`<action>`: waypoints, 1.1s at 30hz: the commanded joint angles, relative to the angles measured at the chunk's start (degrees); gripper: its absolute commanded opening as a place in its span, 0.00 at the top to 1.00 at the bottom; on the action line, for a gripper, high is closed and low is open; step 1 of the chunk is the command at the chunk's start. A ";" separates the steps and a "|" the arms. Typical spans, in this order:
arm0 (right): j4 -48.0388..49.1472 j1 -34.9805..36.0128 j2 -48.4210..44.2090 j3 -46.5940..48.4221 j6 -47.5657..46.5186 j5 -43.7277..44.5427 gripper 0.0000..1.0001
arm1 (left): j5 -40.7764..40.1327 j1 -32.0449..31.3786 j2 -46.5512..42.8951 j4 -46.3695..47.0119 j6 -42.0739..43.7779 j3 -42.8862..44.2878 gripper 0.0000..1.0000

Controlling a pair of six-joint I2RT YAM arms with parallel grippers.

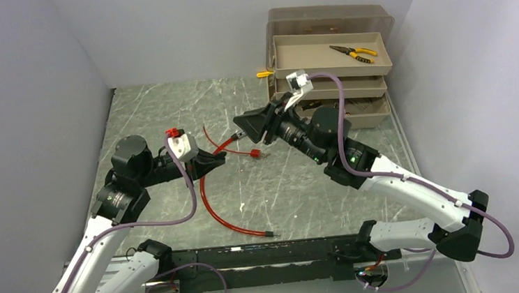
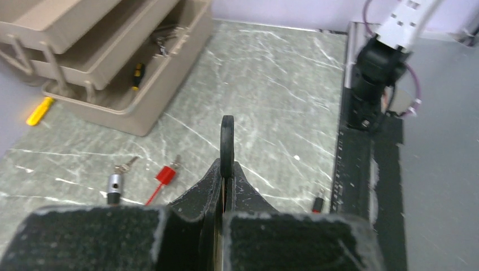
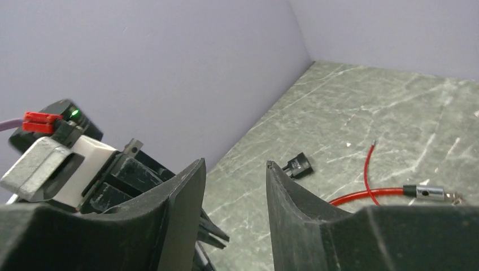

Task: Unlock with the key
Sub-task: Pick up the key from the center of the board.

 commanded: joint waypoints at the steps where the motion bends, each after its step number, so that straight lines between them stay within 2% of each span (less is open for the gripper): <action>1: -8.22 -3.94 1.26 8.49 -6.66 -21.42 0.52 | 9.03 0.30 -1.29 -9.42 3.83 2.79 1.00; 3: -11.87 -6.12 2.24 11.25 -9.05 -28.66 0.50 | 10.85 0.30 -1.50 -11.46 4.85 3.24 1.00; 8: -20.30 -10.53 5.00 17.50 -17.31 -53.58 0.44 | 15.05 0.21 -0.46 -15.64 7.14 4.76 1.00; 11: -27.66 -11.06 6.97 21.42 -22.41 -58.77 0.43 | 16.69 -0.36 1.30 -18.93 9.02 6.74 1.00; 13: -27.97 -11.54 6.86 21.56 -23.32 -60.09 0.42 | 16.67 -1.04 1.47 -19.45 9.42 7.15 1.00; 17: -28.49 -12.56 7.43 21.53 -24.03 -69.51 0.41 | 17.11 -1.19 1.44 -20.27 9.81 7.60 1.00; 19: -31.37 -12.58 8.56 22.87 -25.55 -70.18 0.40 | 16.59 -1.32 1.26 -20.83 10.34 7.60 1.00; 26: -36.29 -9.63 11.09 25.41 -31.48 -63.62 0.41 | 15.24 -1.45 1.39 -18.59 8.88 6.89 1.00; 33: -43.80 -2.50 16.62 31.08 -38.42 -56.28 0.51 | 14.83 -1.42 1.70 -17.28 7.88 6.67 1.00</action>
